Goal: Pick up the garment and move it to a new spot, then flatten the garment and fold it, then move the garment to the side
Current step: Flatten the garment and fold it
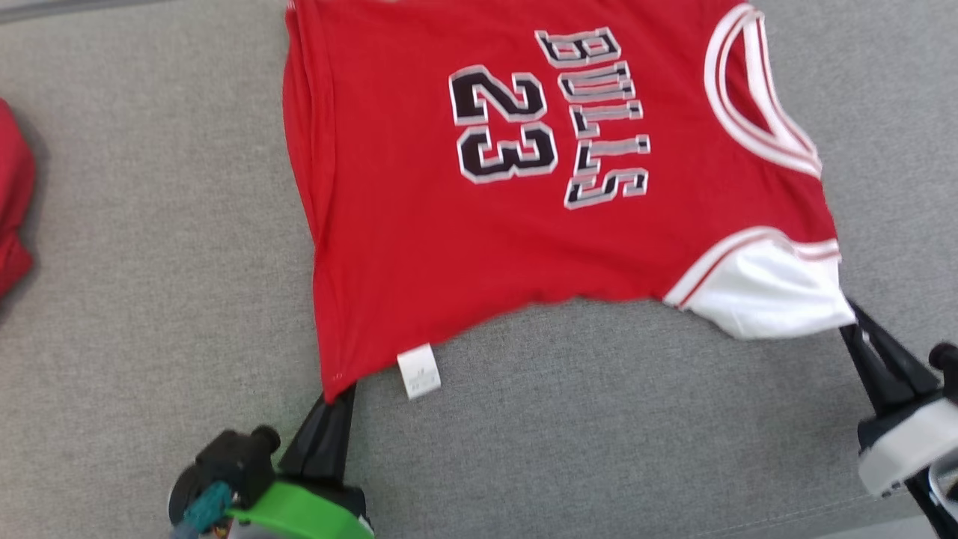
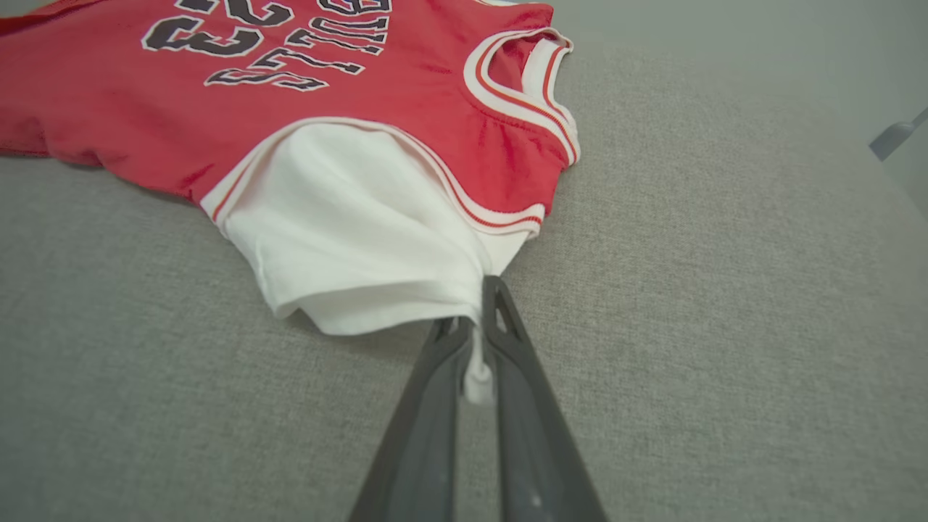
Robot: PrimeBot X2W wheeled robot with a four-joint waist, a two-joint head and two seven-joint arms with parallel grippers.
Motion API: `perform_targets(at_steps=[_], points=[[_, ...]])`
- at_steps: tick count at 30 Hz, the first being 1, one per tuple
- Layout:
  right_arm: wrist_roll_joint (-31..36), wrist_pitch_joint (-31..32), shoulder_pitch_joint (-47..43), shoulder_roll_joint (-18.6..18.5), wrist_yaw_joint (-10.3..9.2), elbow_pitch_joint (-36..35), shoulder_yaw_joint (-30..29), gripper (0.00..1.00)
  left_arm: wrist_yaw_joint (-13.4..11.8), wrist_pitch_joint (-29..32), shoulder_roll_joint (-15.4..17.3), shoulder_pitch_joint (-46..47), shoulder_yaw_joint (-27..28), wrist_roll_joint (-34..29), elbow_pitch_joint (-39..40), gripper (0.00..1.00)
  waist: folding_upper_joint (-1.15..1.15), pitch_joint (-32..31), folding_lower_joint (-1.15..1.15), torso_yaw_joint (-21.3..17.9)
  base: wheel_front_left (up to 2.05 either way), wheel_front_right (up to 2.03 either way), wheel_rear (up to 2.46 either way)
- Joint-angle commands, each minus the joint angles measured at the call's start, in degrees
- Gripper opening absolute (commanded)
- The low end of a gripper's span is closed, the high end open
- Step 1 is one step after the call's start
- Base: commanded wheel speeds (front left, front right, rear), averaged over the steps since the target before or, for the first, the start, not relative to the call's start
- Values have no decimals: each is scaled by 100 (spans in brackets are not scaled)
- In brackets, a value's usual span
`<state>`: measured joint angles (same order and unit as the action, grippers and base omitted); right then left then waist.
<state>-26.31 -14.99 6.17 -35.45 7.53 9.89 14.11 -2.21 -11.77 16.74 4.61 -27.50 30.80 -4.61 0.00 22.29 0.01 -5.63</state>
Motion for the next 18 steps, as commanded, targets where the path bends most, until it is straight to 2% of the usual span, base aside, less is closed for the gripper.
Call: perform_targets(at_steps=[1,5,7,9,14,16,18], points=[[68,-27,-368,-44,-8,-62,-44,0,-154,-18,-20,-440,46,120,265,0,0,-1047,-1,-6,0,0,0],[-95,-27,-1125,-200,-9,-195,-147,0,-469,79,-7,-1288,2,271,937,0,0,-1102,-1,95,0,0,0],[-258,-2,-1337,-272,-8,-280,-175,0,-524,181,-15,-1509,-28,399,1205,0,0,-1067,-1,154,0,0,0],[-407,139,-1379,-387,-8,-404,-160,0,-476,317,34,-1531,-66,446,1350,0,0,-990,-1,197,0,0,0],[-786,779,-724,-753,-8,-598,320,0,-318,826,12,-830,-69,661,1375,0,0,-680,-1,227,0,0,0],[-970,1063,-338,-933,-9,-613,492,0,-262,1084,76,-364,-67,572,1242,0,0,-500,-1,293,0,0,0],[-1149,1357,74,-1162,-8,-638,668,0,-225,1304,-9,146,-42,623,1075,0,0,-313,-1,355,0,0,0]])
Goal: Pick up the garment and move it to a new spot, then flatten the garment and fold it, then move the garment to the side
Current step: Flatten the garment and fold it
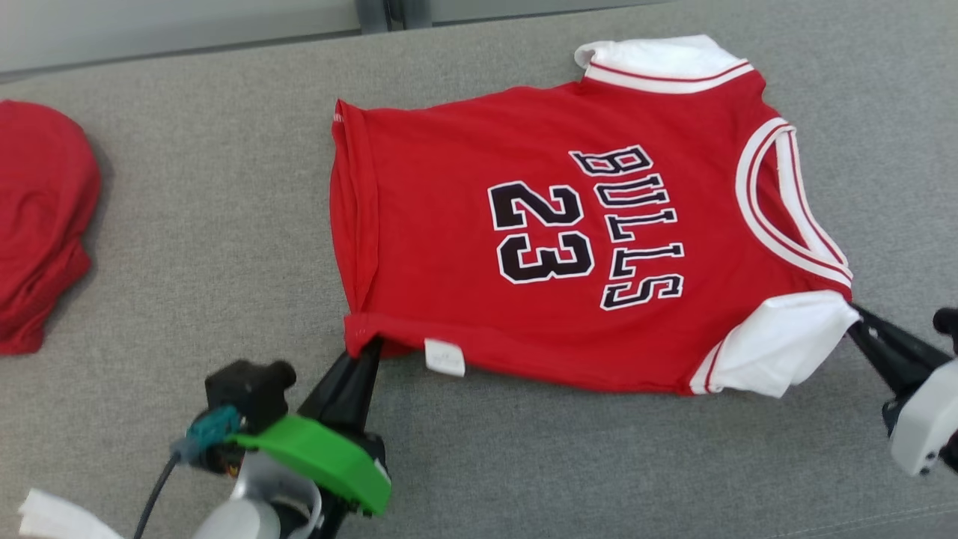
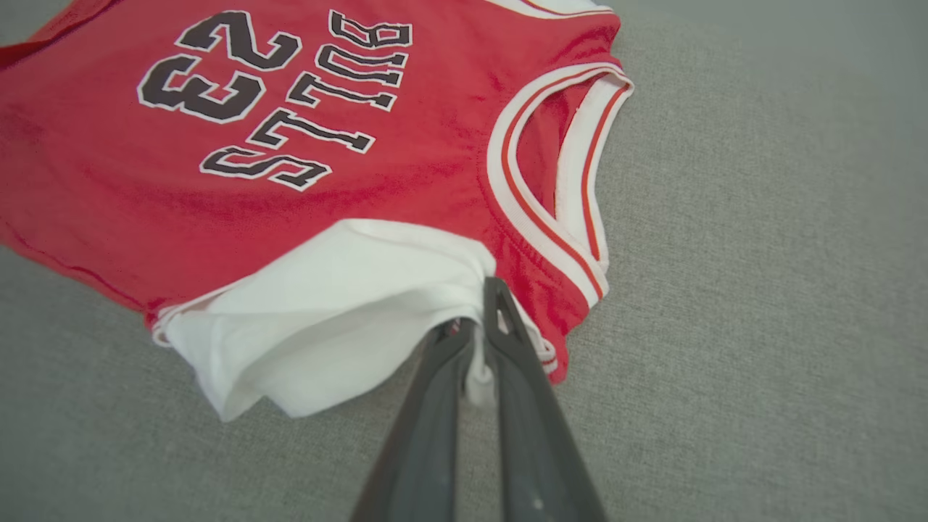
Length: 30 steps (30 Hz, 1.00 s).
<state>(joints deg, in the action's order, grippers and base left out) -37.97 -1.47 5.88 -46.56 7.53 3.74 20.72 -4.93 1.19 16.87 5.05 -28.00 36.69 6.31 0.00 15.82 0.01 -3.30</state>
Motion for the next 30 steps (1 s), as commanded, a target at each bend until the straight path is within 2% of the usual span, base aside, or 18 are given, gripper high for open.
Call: perform_targets(at_steps=[1,6,9,10,11,12,13,16,19,24,28,30], points=[[-99,124,345,-151,-8,-28,66,0,43,123,-8,382,4,-45,-137,0,0,406,-1,146,0,0,0],[-393,561,1276,-591,-8,66,344,0,81,501,-46,1469,36,-187,-677,0,0,759,-1,268,0,0,0],[-404,725,1715,-633,-8,286,510,0,87,656,-215,1884,-8,-173,-1181,0,0,893,-1,316,0,0,0],[-363,745,1871,-562,-8,412,553,4,104,735,-256,2031,-66,-201,-1407,0,0,932,-1,323,0,0,0],[-279,738,1981,-510,-8,488,606,64,105,749,-272,2156,-97,-249,-1562,22,0,952,-1,321,0,0,0],[-234,666,2111,-410,-8,625,595,100,136,703,-312,2281,-98,-262,-1738,75,0,971,-1,311,0,0,0],[-213,606,2187,-321,-8,721,586,100,181,644,-357,2348,-98,-245,-1868,100,0,978,-1,301,0,0,0],[-152,286,2216,-130,-9,956,428,100,137,412,-372,2376,-50,-313,-2153,100,0,930,-1,229,0,0,0],[-149,66,1886,-45,-8,945,196,100,81,320,-319,2040,-10,-222,-2077,100,0,855,-1,142,0,0,0],[-236,325,1156,19,-8,587,-42,100,-60,468,-190,1312,2,4,-1496,100,0,913,-1,-39,0,0,0],[-26,501,1037,198,-8,547,-230,100,-219,641,-148,1077,-110,-64,-1349,100,0,1089,-1,-39,0,0,0],[60,613,1100,337,-8,609,-286,100,-205,716,-187,1117,-175,-64,-1383,100,0,1149,-1,-2,0,0,0]])
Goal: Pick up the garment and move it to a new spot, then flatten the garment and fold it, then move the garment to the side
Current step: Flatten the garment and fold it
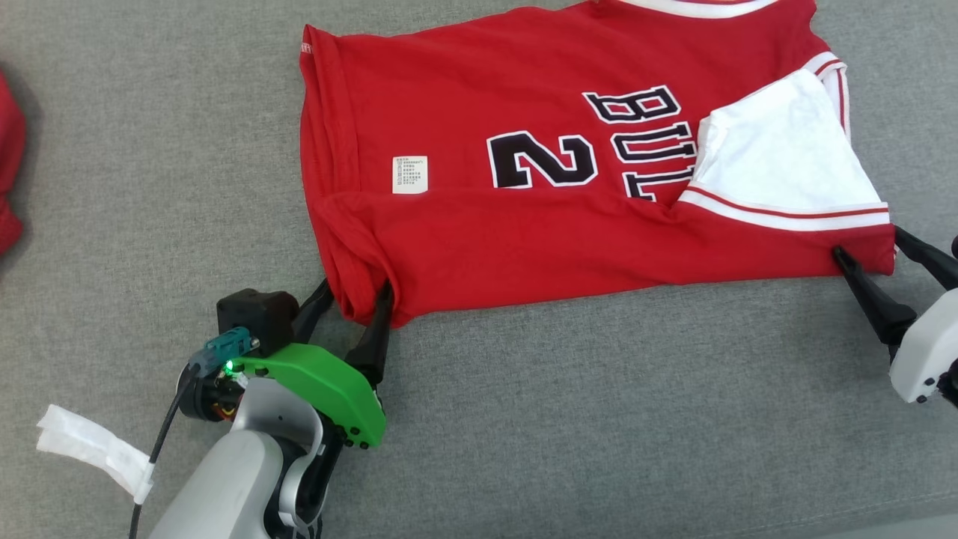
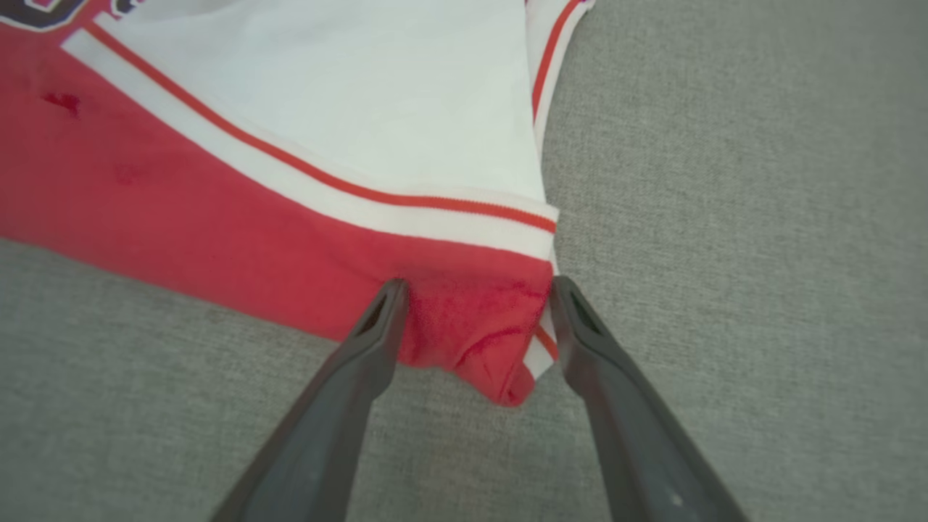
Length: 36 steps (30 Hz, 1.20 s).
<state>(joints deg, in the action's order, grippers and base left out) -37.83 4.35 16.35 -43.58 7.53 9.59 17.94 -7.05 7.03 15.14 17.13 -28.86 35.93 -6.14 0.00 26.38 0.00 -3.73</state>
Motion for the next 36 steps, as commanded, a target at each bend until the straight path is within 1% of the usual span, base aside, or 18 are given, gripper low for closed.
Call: perform_targets(at_steps=[1,4,5,6,7,8,11,14,19,21,23,24,25,26,28,30,33,36], points=[[92,84,83,83,-8,58,-26,100,17,190,-28,-66,-127,14,-181,100,0,110,0,60,0,0,0],[108,269,125,237,-5,100,53,100,79,345,-77,-46,-296,6,-273,100,0,144,0,116,0,0,0],[60,304,119,272,-2,87,78,100,116,405,-87,-54,-350,18,-290,92,0,145,0,125,0,0,0],[29,327,116,283,-2,75,88,81,142,455,-91,-70,-400,33,-318,40,0,143,0,136,0,0,0],[23,324,111,277,-2,67,91,30,162,500,-98,-83,-421,65,-336,1,0,137,0,141,0,0,0],[-28,301,89,276,-2,49,113,0,202,547,-81,-103,-464,95,-378,0,0,111,0,145,0,0,0],[-311,272,-13,174,-3,-11,189,0,282,593,-16,-194,-434,213,-357,0,0,-8,0,124,0,0,0],[-752,289,-172,-121,-5,-149,199,0,294,652,182,-391,-310,357,-58,0,0,-209,0,101,0,0,0],[-1470,580,-583,-866,-10,-387,86,0,186,939,534,-1035,-108,792,1094,0,0,-400,0,87,0,0,0],[-1692,736,-764,-1101,-10,-472,75,0,139,1081,583,-1351,-125,988,1530,0,0,-409,0,111,0,0,0],[-1838,881,-930,-1211,-9,-432,48,0,64,1099,544,-1634,-135,1133,1799,0,0,-382,0,134,0,0,0],[-1860,944,-986,-1219,-9,-393,46,0,30,1073,528,-1723,-141,1150,1850,10,0,-364,0,142,0,0,0],[-1848,997,-1039,-1206,-10,-351,51,36,-20,1023,506,-1794,-160,1108,1865,72,0,-345,0,155,0,0,0],[-1823,1031,-1065,-1168,-9,-310,42,100,-62,977,470,-1832,-165,1073,1842,100,0,-332,0,171,0,0,0],[-1874,1058,-1077,-1047,-8,-298,-45,100,-107,888,392,-1875,-214,1016,1815,100,0,-296,0,194,0,0,0],[-1876,996,-969,-1091,-8,-410,-310,100,-194,814,409,-1857,-156,919,1873,100,0,-233,0,194,0,0,0],[-1944,1078,-697,-1229,-6,-853,-745,100,-359,859,665,-1610,45,697,2100,100,0,3,0,169,0,0,0],[-1667,1240,-193,-1385,-7,-1058,-1175,100,-426,1028,828,-998,211,467,2260,100,0,377,0,270,0,0,0]])
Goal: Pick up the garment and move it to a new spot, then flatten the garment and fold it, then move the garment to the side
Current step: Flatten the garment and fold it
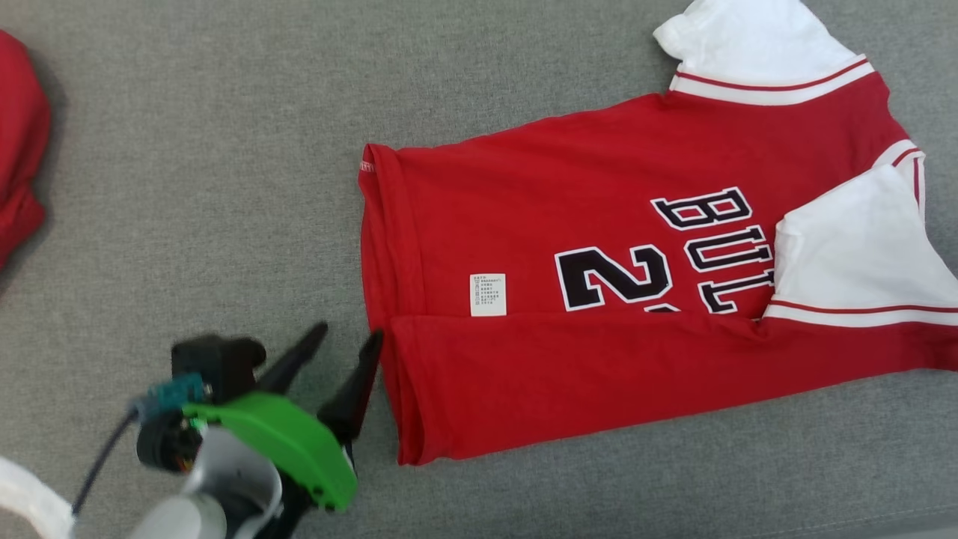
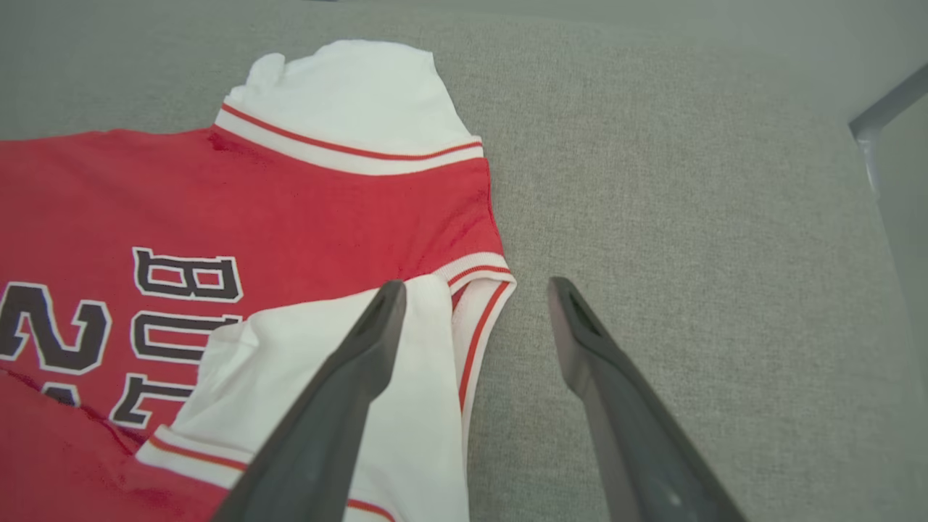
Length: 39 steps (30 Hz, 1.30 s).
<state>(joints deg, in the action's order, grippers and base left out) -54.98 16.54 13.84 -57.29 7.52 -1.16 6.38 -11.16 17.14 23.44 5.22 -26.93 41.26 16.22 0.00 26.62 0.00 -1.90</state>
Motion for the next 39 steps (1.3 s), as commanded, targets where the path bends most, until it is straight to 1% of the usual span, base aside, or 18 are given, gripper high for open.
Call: perform_targets(at_steps=[1,2,4,7,11,14,18,23,26,27,28,29,31,35,37,39], points=[[158,139,297,37,-5,-6,-88,100,22,109,-3,478,28,-109,-12,100,0,472,0,152,0,0,0],[212,258,514,100,-2,-7,-124,100,66,179,-42,740,25,-116,-73,100,0,594,0,209,0,0,0],[555,541,1090,126,-3,78,-157,100,101,312,-145,1457,-32,-299,-327,100,0,869,0,368,0,0,0],[933,952,1938,509,-2,380,89,100,242,470,-451,2366,-304,-554,-944,100,0,1106,0,605,0,0,0],[1368,1288,2861,963,-3,1075,362,100,512,444,-922,3185,-599,-633,-1685,100,0,1243,0,898,0,0,0],[1668,1330,3267,1244,-3,1594,608,100,652,394,-1152,3416,-765,-645,-2159,100,0,1154,0,1029,0,0,0],[1871,1385,3675,1473,-6,2204,843,100,786,347,-1278,3608,-885,-681,-2613,100,0,1087,0,1150,0,0,0],[2107,1235,4066,1581,-3,2815,982,100,968,291,-1423,3809,-949,-588,-3000,100,0,1057,0,1237,0,0,0],[2173,1219,4205,1611,-2,3028,1146,100,1073,255,-1519,3925,-1008,-564,-3207,100,0,1036,0,1234,0,0,0],[2137,1223,4252,1640,-2,3061,1205,100,1119,258,-1551,3976,-1033,-553,-3271,89,0,1040,0,1224,0,0,0],[2108,1219,4299,1660,-1,3068,1269,85,1157,248,-1575,4019,-1045,-536,-3317,42,0,1052,0,1204,0,0,0],[2030,1181,4349,1691,0,3056,1340,0,1204,245,-1599,4062,-1043,-503,-3373,0,0,1067,0,1178,0,0,0],[1890,1065,4418,1717,0,3000,1437,0,1291,196,-1596,4120,-1077,-516,-3439,0,0,1073,0,1122,0,0,0],[1655,381,4573,1579,-5,2846,1284,0,1303,-44,-1561,4213,-1005,-580,-3439,0,0,1008,0,1007,0,0,0],[1465,46,4457,1538,-4,2668,1186,0,1321,-184,-1521,4161,-939,-556,-3303,0,0,950,0,938,0,0,0],[1274,-250,4186,1423,-5,2437,1069,0,1417,-369,-1435,4040,-901,-500,-3083,0,0,860,0,843,0,0,0]])
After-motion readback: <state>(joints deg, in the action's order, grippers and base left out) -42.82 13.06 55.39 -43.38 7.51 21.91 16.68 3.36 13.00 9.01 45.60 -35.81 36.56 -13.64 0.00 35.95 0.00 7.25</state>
